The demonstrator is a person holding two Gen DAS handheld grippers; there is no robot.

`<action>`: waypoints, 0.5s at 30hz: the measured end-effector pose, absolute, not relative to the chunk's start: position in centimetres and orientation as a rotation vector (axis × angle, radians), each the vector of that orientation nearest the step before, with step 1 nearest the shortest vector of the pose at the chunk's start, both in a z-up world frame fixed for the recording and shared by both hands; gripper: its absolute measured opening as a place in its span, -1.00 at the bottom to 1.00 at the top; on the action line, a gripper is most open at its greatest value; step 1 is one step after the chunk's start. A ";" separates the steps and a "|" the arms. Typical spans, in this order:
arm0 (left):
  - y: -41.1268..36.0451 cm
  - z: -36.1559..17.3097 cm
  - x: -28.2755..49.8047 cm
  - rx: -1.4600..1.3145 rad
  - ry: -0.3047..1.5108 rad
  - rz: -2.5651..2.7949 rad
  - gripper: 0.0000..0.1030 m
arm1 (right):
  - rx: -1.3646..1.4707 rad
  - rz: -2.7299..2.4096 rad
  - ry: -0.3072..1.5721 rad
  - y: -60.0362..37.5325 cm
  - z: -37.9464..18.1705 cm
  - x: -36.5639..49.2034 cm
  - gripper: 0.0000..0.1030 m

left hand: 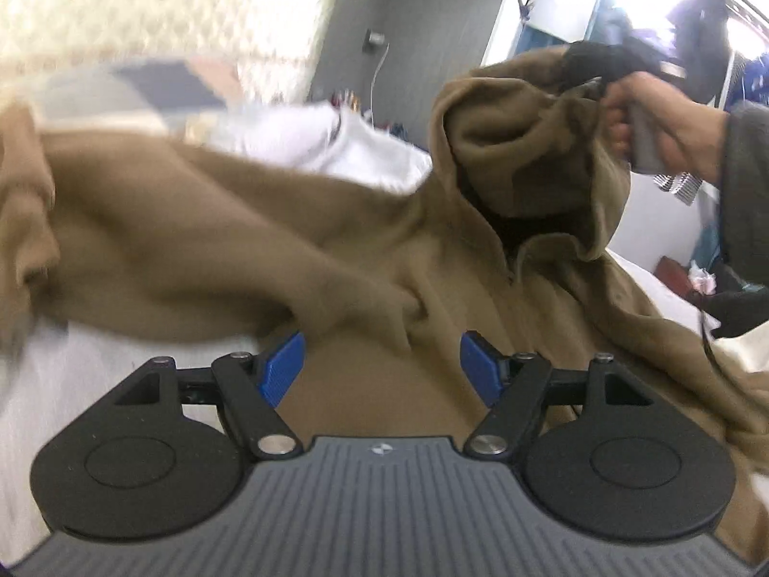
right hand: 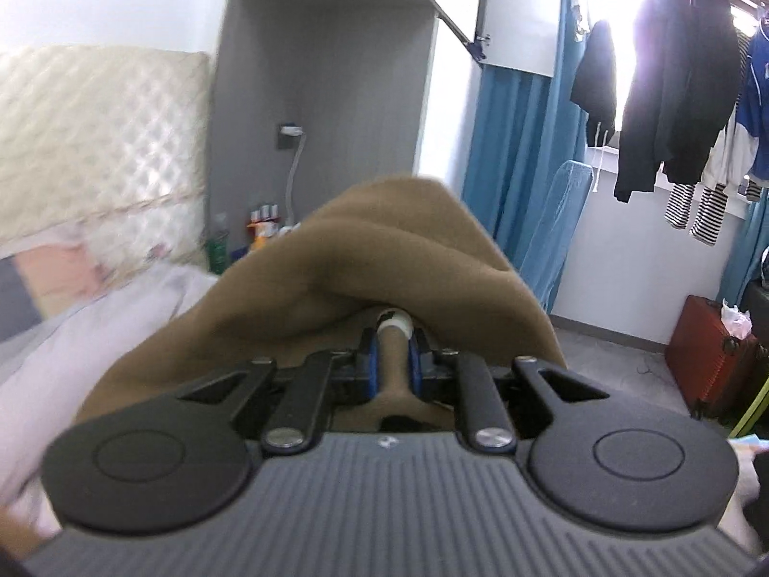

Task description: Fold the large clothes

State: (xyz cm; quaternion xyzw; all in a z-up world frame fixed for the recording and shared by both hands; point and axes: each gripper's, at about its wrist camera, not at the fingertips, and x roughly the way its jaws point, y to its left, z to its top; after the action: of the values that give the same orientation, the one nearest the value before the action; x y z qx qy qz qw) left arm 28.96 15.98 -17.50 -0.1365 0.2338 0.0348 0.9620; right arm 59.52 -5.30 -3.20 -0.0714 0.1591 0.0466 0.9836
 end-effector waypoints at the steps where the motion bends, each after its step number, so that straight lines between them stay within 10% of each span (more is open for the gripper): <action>1: 16.0 -17.7 29.4 -0.265 0.452 0.068 0.47 | -0.139 0.084 0.319 -5.0 -3.5 61.2 -0.71; 15: 16.3 -23.7 36.5 -0.243 0.501 0.113 0.48 | -0.133 0.021 0.486 -3.4 -19.7 76.8 -0.70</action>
State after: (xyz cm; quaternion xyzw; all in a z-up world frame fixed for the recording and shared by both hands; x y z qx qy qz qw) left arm 36.50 16.34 -23.67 -0.1198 0.2469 0.0558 0.9600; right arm 76.81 -3.36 -19.66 -0.0658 0.2402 0.0104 0.9684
